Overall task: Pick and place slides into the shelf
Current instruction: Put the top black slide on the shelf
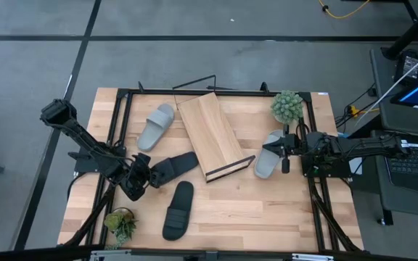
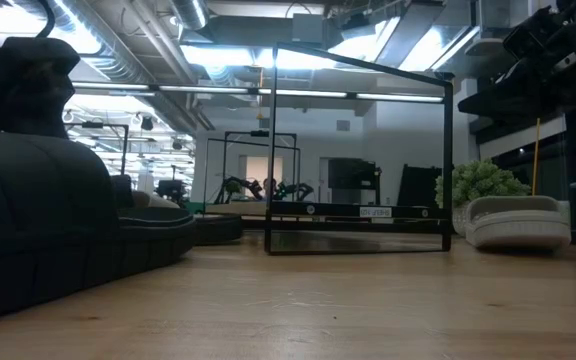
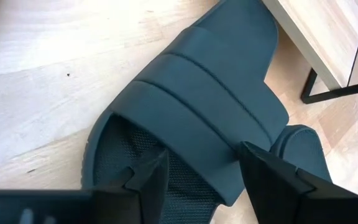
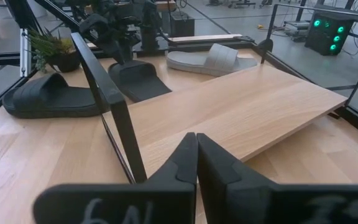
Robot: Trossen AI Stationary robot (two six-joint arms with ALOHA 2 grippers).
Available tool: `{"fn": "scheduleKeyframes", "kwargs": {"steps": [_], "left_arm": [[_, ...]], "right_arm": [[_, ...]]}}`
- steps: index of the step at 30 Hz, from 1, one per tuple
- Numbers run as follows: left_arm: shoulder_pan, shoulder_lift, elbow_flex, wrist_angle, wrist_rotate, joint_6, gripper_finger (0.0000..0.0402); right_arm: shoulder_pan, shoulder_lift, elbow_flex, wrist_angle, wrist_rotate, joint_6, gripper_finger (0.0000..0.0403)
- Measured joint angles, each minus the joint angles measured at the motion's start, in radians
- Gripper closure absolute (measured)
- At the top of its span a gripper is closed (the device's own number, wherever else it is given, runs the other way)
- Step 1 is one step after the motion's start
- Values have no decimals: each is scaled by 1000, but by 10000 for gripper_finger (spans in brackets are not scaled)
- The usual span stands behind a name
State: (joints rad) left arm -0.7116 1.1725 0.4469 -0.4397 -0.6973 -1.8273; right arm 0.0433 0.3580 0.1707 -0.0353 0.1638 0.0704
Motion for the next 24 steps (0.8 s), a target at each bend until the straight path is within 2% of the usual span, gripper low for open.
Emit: {"fn": "scheduleKeyframes", "kwargs": {"steps": [7, 14, 24], "left_arm": [[0, 0, 0, 0, -24, 9, 286], [0, 0, 0, -7, -71, 7, 388], [0, -2, 0, -10, -90, 4, 398]], "right_arm": [[0, 0, 0, 0, 0, 0, 395], [0, 0, 0, 0, 0, 0, 395], [0, 0, 0, 0, 1, 3, 395]]}}
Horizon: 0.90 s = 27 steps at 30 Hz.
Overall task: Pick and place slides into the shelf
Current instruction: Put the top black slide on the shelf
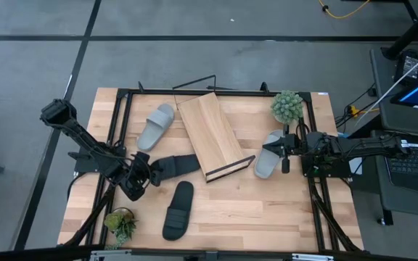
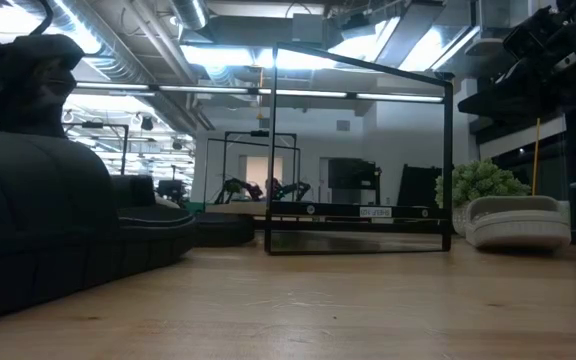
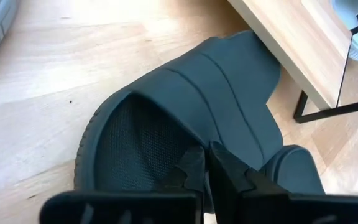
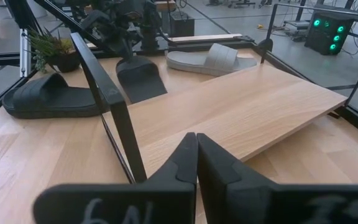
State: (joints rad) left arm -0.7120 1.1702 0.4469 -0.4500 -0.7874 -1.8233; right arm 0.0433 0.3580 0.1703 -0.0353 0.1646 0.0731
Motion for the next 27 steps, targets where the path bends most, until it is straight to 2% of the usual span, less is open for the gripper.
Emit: {"fn": "scheduleKeyframes", "kwargs": {"steps": [7, 11, 19, 27], "left_arm": [[-20, -69, 9, 3, -66, 11, 400], [-48, -127, 36, 1, -149, 70, 401], [-45, -191, 77, -22, -162, 181, 401], [-41, -237, 209, -228, -180, 218, 401]], "right_arm": [[0, 0, 0, 0, 0, 0, 395], [0, 0, 0, -5, 0, -1, 395], [0, 0, 0, -9, 0, 0, 395], [0, 0, 0, -13, 0, 27, 395]]}}
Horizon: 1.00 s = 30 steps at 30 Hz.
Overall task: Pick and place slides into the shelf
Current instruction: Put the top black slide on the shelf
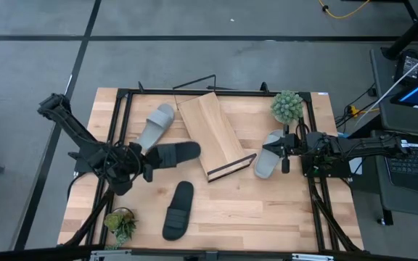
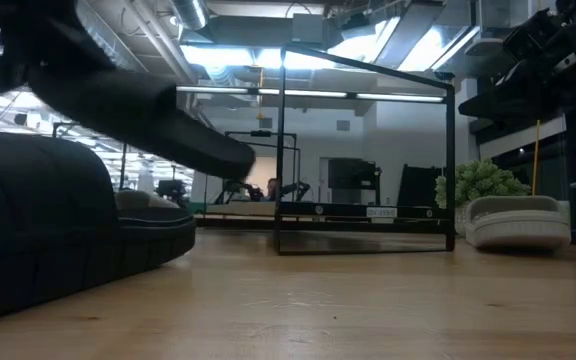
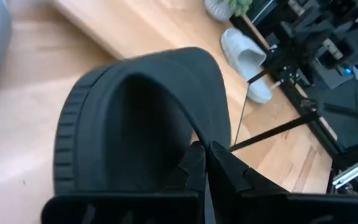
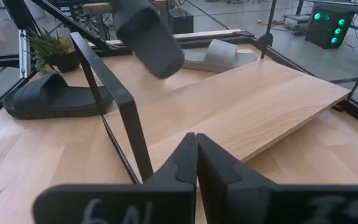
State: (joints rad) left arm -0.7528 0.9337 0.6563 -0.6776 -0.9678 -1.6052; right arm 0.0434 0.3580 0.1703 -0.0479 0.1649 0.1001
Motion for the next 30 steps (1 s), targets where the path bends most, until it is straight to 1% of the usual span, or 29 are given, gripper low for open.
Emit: {"fn": "scheduleKeyframes", "kwargs": {"steps": [4, 8, 12, 18, 23, 30], "left_arm": [[0, -4, 120, -130, 1, 47, 401], [1, -4, 185, -158, -66, 137, 401], [28, -4, 192, -161, -88, 168, 401], [108, 20, 164, -154, -123, 147, 402], [167, 42, 131, -57, -121, 149, 401], [223, 43, 63, 181, -118, 237, 401]], "right_arm": [[0, 0, 0, 0, 0, 0, 395], [0, 0, 0, 0, 0, 0, 395], [0, 0, 0, 0, 0, 0, 395], [0, 0, 0, 0, 0, 0, 395], [0, 0, 0, 0, 0, 0, 395], [0, 0, 0, 1, 0, 0, 395]]}}
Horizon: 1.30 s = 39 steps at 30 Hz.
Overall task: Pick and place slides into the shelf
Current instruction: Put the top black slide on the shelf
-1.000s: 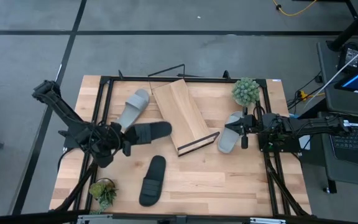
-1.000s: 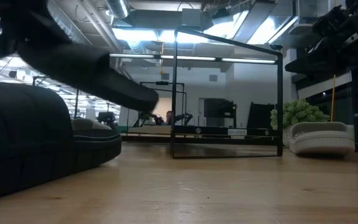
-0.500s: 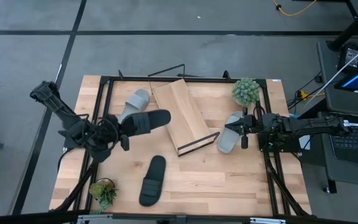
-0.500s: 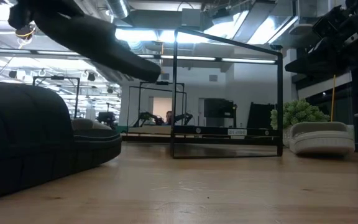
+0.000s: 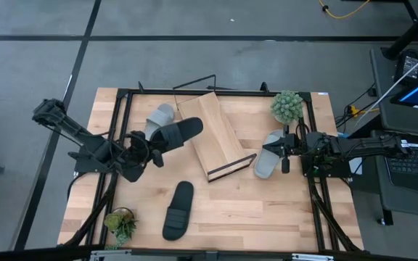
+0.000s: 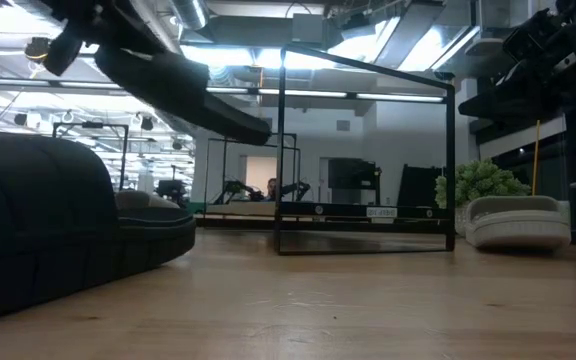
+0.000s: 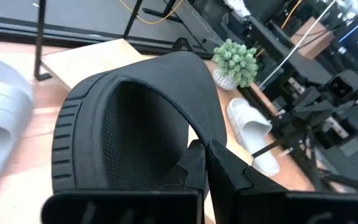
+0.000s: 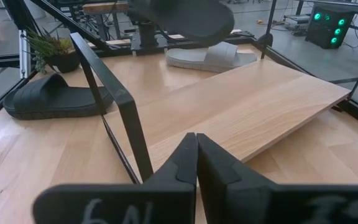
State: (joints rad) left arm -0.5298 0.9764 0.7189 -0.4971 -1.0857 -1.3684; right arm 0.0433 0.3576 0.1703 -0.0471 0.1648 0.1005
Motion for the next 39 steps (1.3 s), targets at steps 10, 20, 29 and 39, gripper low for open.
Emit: {"fn": "scheduleKeyframes", "kwargs": {"steps": [10, 20, 29, 39], "left_arm": [[133, 0, -157, 360, 107, 153, 401], [313, 0, -272, 738, 236, 314, 401], [506, 10, -274, 775, 459, 361, 401], [673, 151, -275, 958, 687, 441, 401]], "right_arm": [[0, 0, 0, 1, 0, -1, 395], [0, 0, 0, 31, 0, -4, 395], [0, 0, 0, 30, 0, -4, 395], [0, 0, 0, 29, 1, -4, 395]]}}
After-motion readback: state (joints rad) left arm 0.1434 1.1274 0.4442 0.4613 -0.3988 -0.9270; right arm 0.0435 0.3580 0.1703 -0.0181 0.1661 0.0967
